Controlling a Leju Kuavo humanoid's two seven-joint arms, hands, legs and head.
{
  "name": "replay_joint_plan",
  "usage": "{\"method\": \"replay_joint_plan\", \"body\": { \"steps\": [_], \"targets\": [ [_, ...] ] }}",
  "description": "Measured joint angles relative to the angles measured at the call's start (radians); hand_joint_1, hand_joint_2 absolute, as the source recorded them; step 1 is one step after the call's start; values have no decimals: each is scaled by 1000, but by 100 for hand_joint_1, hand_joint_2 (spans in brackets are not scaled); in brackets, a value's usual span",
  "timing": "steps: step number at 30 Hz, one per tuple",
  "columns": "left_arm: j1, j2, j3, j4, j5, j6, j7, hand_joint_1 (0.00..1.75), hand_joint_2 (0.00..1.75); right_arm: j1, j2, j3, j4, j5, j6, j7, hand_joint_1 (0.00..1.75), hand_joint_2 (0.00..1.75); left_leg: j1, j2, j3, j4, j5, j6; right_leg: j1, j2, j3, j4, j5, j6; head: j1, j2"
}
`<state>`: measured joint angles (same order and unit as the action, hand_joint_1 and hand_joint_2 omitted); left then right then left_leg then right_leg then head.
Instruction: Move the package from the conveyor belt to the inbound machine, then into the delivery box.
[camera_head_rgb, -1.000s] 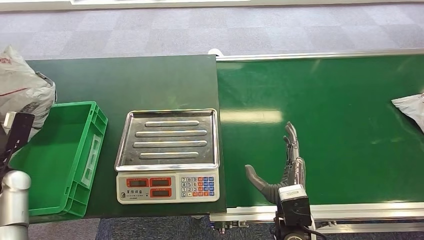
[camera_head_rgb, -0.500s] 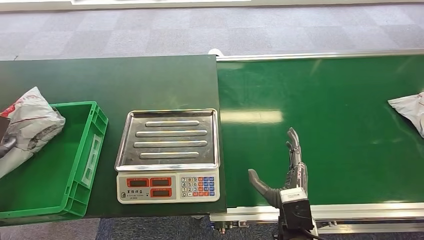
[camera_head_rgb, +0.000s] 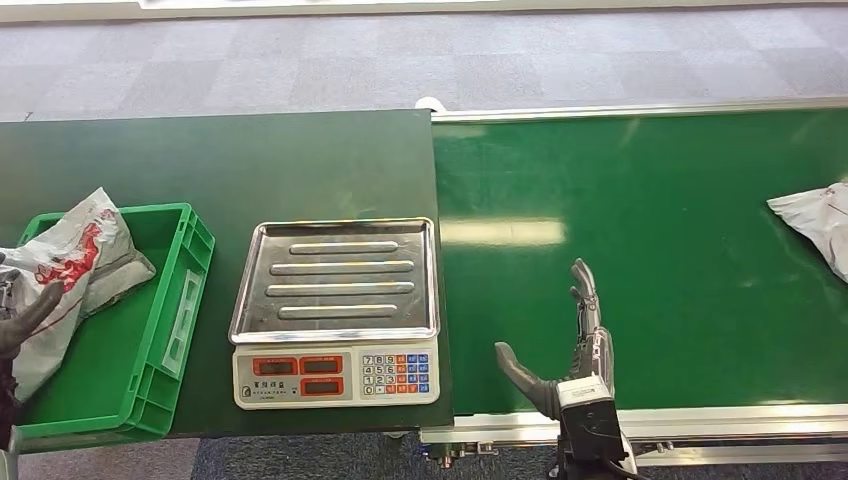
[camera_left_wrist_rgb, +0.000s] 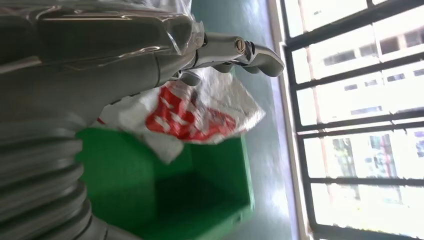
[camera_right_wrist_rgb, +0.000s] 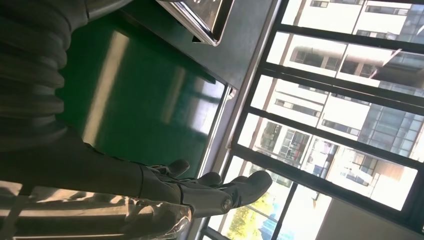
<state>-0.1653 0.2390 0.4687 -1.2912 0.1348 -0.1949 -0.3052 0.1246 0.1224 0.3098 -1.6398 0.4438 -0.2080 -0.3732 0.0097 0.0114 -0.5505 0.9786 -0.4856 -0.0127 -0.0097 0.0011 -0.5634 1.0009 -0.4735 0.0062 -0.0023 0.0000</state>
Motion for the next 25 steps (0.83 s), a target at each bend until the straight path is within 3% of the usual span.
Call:
{"method": "replay_joint_plan", "body": {
  "steps": [7, 12, 17, 25],
  "targets": [
    [261, -187, -259, -324, -61, 170, -174, 0, 175, 3, 0, -21, -1, 28, 9, 11, 0, 175, -1, -1, 0, 0, -2, 1, -1, 0, 1, -1, 0, 0, 0, 0],
    [338, -293, -445, -402, -110, 254, -235, 0, 175, 25, -13, -47, -1, 13, -5, -6, 0, 175, 0, -4, 0, 0, -2, 1, -1, -1, 1, -1, 0, 0, 0, 0],
    [352, -349, -577, -404, -192, 320, -236, 0, 175, 57, -21, -68, 6, -25, -50, -24, 0, 175, 0, -4, 0, 0, -2, 1, 0, -1, 2, -1, 0, 0, 0, 0],
    [354, -365, -680, -389, -208, 360, -249, 0, 175, 109, -27, -98, 7, -59, -83, -50, 0, 175, 1, -4, 0, 0, -2, 1, 0, -1, 1, -1, 0, 0, -1, 0]
  ]
}}
